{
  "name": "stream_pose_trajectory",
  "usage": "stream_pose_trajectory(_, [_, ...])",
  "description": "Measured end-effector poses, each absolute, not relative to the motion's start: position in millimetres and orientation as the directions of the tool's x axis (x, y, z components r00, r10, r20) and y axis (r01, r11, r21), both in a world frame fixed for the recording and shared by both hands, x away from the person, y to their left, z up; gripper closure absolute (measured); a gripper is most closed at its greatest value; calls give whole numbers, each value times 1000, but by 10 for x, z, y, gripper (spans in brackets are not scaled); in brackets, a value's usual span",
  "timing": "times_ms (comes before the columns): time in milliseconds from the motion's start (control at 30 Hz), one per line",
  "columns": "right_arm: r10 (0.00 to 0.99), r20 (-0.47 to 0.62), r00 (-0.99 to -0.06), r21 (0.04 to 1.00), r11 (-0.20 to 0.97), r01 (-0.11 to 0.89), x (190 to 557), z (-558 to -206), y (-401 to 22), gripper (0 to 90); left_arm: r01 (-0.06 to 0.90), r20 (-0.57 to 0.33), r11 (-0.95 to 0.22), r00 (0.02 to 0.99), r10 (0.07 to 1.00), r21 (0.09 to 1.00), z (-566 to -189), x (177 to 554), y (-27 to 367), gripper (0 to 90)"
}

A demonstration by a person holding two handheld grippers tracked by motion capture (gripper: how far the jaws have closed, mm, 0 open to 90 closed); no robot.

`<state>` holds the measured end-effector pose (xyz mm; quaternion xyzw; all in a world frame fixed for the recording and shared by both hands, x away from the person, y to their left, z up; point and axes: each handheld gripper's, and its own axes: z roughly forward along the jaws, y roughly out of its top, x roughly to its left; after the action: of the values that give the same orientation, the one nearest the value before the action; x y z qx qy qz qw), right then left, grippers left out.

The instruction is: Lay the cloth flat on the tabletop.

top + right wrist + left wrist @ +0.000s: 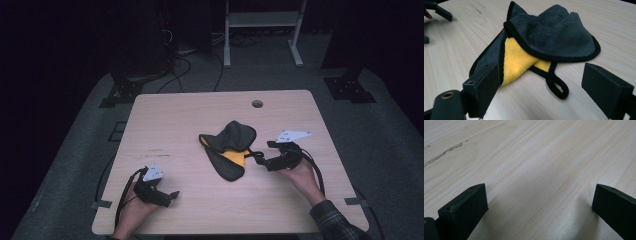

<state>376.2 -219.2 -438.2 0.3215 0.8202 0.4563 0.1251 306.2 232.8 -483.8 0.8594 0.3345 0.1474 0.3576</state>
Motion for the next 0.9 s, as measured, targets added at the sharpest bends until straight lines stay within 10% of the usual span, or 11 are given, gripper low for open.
stream_pose_trajectory(733, [577,87,-812,785,462,413,4228,-4628,-1465,138,469,14,-520,732,681,714,-4839,3048,2330,0])
stream_pose_trajectory(900, [586,21,-810,764,513,391,4257,-4726,-1392,279,470,15,-520,732,681,713,-4838,3038,2334,0])
